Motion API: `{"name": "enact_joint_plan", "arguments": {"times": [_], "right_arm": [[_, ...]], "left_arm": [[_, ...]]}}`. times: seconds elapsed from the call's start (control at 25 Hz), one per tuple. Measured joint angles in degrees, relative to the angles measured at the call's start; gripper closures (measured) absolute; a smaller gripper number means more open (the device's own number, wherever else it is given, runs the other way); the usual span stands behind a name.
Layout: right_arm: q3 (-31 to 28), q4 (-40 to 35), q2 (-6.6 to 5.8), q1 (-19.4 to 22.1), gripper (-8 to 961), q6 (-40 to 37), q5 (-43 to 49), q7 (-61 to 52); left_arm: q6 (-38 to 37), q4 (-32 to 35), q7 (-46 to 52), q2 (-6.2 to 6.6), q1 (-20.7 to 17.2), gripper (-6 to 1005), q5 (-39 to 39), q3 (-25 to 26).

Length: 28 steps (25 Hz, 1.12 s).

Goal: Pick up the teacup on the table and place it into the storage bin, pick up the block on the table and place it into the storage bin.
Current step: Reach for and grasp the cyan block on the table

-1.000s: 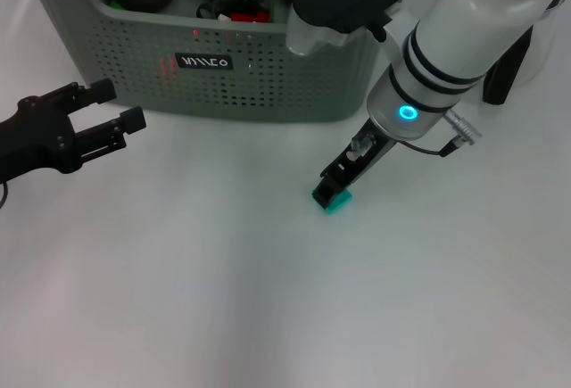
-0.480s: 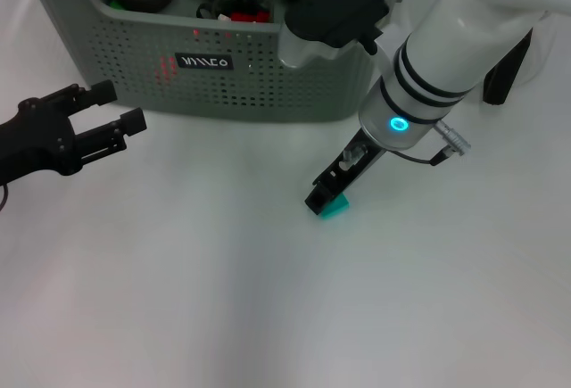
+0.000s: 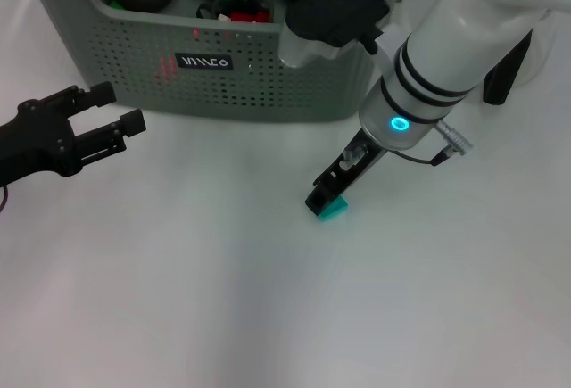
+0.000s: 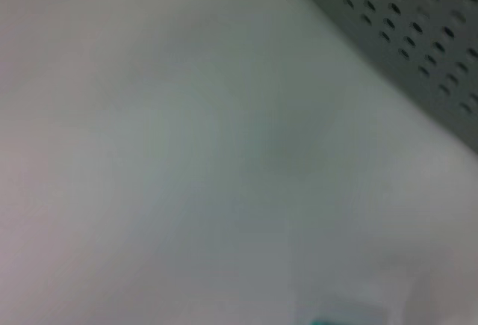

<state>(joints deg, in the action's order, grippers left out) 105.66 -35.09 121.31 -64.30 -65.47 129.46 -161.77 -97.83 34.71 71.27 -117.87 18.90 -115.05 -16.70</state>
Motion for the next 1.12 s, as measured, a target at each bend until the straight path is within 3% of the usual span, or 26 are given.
{"name": "enact_joint_plan", "arguments": {"times": [0.64,1.12], "right_arm": [[-0.94,0.06,0.11,-0.13,345,-1.11,0.00,-0.47],[1.59,-0.19,0.24,0.00,367,1.01,-1.93,0.40]], "left_arm": [[0.10,0.00,0.00,0.10,0.15,270,0.00,0.00],[0.09,0.00,0.00,0.06,0.18,270,0.00,0.00]]}}
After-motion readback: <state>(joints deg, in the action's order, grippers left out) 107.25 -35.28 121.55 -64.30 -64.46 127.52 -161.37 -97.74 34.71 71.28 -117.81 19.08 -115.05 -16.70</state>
